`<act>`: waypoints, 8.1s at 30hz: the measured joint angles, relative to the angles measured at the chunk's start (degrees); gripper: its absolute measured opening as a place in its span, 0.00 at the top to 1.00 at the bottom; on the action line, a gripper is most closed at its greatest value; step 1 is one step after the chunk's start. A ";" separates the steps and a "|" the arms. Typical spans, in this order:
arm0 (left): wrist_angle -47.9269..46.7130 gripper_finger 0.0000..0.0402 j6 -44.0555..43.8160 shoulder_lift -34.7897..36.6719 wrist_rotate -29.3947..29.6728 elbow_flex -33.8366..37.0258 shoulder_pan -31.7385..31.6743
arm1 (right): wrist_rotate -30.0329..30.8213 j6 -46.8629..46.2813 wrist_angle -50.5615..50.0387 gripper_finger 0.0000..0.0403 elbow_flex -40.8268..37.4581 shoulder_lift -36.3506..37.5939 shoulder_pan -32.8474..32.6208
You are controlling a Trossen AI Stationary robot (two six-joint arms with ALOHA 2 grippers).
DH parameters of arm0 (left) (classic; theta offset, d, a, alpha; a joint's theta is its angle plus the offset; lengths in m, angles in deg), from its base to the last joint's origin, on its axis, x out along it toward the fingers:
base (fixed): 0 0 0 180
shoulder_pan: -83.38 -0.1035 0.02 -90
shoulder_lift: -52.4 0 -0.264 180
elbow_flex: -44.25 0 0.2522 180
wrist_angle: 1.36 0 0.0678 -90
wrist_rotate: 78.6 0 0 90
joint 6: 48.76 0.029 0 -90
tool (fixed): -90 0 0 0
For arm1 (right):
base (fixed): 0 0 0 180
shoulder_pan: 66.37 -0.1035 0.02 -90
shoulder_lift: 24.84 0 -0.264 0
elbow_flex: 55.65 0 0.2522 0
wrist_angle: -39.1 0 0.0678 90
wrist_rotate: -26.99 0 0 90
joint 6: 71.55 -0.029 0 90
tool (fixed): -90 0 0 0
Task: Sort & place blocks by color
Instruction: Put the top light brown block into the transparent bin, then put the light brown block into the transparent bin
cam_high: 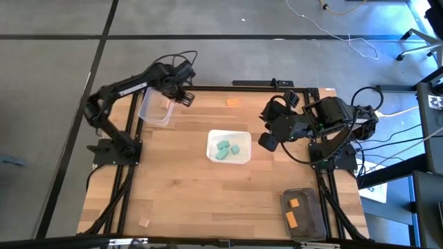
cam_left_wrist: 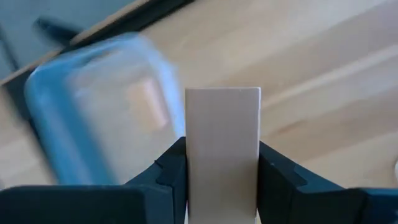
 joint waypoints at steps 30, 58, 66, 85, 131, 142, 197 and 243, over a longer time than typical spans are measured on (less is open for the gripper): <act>11.64 0.70 -5.00 9.66 6.85 28.96 -9.01 | 3.37 -1.27 0.64 0.87 -10.40 -0.04 5.09; 11.42 0.56 -2.58 14.47 -7.10 30.47 -10.31 | 2.90 0.02 0.81 0.87 -10.40 0.17 5.14; -1.02 0.55 -4.06 28.56 -14.19 26.45 3.47 | 2.19 -1.49 1.05 0.87 -10.40 0.17 5.14; -5.05 0.55 -16.25 40.75 -25.68 26.25 51.96 | -10.69 7.35 8.48 0.87 -10.40 0.17 5.45; 32.19 0.55 -33.94 2.29 -14.86 26.23 100.41 | -11.23 15.08 12.26 0.87 -10.40 0.17 5.46; 34.40 0.55 -33.98 -2.37 -15.95 26.23 101.15 | -11.21 15.06 12.26 0.87 -10.40 0.17 5.46; 24.35 0.70 -49.26 -1.39 -15.20 26.47 89.46 | -8.97 15.03 14.05 0.87 -10.38 0.20 5.44; 13.15 0.70 -5.15 23.11 -1.27 26.23 -2.66 | -6.73 10.36 16.09 0.87 -10.38 0.20 5.44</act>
